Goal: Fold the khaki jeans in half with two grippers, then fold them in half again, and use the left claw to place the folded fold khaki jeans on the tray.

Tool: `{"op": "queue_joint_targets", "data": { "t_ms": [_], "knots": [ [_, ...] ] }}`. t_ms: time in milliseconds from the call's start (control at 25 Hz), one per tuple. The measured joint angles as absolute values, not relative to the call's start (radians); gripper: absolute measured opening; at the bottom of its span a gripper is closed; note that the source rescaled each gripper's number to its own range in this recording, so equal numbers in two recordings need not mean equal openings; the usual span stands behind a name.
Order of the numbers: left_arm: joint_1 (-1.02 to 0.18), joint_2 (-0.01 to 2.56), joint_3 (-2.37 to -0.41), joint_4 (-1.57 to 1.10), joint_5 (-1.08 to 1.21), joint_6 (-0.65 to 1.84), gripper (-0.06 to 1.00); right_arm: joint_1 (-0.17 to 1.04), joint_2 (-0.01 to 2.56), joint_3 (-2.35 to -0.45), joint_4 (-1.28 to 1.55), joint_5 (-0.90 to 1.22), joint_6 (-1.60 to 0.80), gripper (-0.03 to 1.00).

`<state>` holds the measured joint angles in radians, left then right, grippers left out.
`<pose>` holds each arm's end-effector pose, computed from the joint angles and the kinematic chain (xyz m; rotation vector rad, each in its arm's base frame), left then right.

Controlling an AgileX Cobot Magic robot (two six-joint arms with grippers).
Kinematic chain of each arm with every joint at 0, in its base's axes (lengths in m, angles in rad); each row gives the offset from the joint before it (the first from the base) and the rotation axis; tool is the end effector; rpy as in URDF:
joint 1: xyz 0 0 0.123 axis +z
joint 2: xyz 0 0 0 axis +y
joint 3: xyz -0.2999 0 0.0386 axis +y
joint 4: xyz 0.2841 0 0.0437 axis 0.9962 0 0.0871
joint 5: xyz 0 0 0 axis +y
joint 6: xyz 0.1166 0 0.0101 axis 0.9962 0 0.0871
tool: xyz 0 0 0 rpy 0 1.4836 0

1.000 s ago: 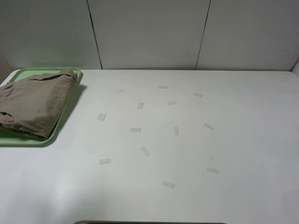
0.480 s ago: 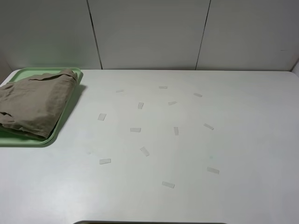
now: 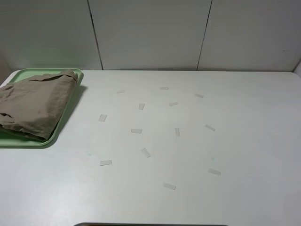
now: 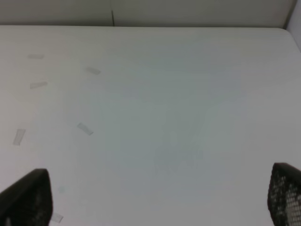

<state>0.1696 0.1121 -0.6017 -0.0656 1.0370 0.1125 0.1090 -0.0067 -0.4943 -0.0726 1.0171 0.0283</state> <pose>0.0417 0.0004 0.3152 -0.0563 2.0299 0.0995 0.0349 -0.0035 0.2858 -0.0791 1.9961 0.0020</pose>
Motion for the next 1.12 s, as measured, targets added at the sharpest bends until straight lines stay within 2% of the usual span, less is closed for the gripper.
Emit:
{"op": "queue_joint_targets", "data": {
  "t_ms": [400,720,1120],
  "knots": [
    [0.170,-0.004,-0.486,-0.035,1.072,0.086,0.98,0.109,-0.007,-0.494,-0.073,1.017,0.028,1.00],
    [0.168,-0.005,-0.480,-0.036,1.066,0.085,0.98,0.109,-0.007,-0.494,-0.073,1.017,0.028,1.00],
    [0.057,-0.005,-0.480,-0.038,1.065,0.081,0.97,0.109,-0.007,-0.494,-0.073,1.017,0.028,1.00]
  ]
}}
